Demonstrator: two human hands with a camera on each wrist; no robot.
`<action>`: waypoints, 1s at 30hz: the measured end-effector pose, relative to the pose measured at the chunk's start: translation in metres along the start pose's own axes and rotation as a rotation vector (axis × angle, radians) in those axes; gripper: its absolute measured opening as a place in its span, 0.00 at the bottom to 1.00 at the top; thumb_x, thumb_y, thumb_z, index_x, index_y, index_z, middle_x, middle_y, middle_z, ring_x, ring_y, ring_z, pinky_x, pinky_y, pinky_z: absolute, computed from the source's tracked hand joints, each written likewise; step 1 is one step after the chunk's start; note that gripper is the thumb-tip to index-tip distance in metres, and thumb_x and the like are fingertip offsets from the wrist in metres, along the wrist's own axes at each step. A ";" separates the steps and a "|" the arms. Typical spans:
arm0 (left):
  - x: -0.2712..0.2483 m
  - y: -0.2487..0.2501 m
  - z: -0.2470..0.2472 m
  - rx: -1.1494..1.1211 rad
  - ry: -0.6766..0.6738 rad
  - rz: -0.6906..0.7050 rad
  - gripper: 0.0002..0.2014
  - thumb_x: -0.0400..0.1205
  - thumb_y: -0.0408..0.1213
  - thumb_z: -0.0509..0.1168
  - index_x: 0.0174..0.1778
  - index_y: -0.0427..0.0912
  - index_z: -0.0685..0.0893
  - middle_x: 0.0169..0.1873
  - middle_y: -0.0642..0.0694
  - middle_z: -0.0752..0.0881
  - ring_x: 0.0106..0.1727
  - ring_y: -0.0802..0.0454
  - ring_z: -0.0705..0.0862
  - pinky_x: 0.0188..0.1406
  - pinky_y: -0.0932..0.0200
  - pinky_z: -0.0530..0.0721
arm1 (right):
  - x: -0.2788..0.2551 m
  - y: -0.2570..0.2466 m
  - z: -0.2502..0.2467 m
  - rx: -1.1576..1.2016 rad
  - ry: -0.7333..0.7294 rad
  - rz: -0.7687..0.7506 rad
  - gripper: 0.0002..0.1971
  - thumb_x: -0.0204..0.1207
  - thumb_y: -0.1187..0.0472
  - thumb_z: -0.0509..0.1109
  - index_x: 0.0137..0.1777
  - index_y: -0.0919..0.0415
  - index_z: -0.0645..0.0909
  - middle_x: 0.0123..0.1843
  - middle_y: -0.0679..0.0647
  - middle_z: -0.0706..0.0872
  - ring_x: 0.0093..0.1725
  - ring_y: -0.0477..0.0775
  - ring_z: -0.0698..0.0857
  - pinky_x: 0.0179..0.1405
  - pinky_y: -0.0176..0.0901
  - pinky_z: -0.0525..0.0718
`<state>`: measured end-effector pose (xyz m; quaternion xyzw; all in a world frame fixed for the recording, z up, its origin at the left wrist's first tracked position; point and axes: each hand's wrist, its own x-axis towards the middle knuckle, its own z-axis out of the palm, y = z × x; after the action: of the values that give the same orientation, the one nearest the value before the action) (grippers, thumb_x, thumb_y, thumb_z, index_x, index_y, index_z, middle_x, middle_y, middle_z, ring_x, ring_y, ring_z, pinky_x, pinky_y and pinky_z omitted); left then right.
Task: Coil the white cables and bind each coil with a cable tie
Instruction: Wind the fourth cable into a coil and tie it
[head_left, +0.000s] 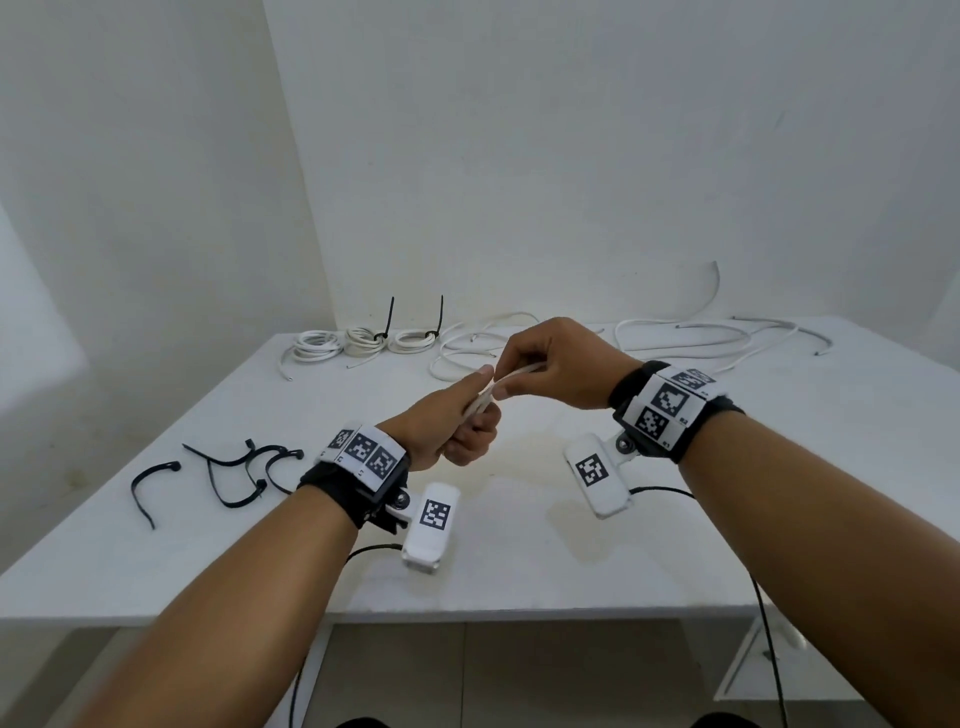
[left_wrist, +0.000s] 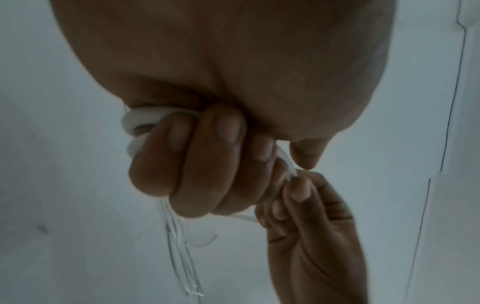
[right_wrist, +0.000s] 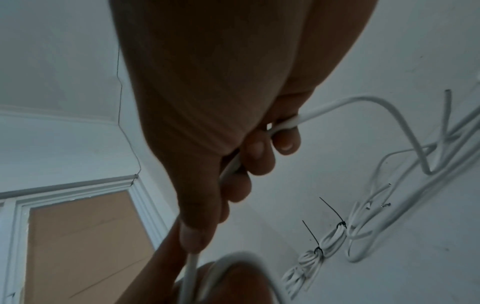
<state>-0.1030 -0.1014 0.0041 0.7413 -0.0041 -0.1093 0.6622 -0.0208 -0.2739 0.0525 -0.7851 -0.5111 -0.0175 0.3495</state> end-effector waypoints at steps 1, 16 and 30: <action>-0.002 0.001 0.002 -0.038 -0.032 0.022 0.28 0.87 0.61 0.44 0.27 0.45 0.61 0.19 0.52 0.58 0.20 0.57 0.55 0.18 0.67 0.51 | 0.001 0.000 -0.003 0.029 0.014 0.001 0.07 0.69 0.56 0.83 0.40 0.58 0.89 0.34 0.53 0.89 0.32 0.49 0.81 0.35 0.40 0.79; -0.025 0.038 0.028 -0.141 -0.132 0.385 0.21 0.84 0.54 0.54 0.27 0.48 0.65 0.18 0.54 0.58 0.21 0.60 0.55 0.22 0.61 0.49 | 0.009 0.027 0.019 0.328 0.103 0.036 0.25 0.88 0.53 0.60 0.27 0.62 0.72 0.20 0.41 0.70 0.24 0.46 0.65 0.27 0.37 0.65; 0.006 0.060 0.002 -0.487 0.548 0.608 0.23 0.90 0.50 0.50 0.29 0.46 0.62 0.18 0.52 0.60 0.18 0.55 0.58 0.22 0.60 0.56 | -0.007 0.015 0.058 -0.075 -0.224 0.141 0.23 0.87 0.39 0.51 0.70 0.42 0.81 0.40 0.48 0.87 0.38 0.43 0.84 0.43 0.38 0.81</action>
<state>-0.0888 -0.1114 0.0624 0.5310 -0.0201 0.2913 0.7955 -0.0310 -0.2495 -0.0019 -0.8285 -0.4896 0.0759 0.2611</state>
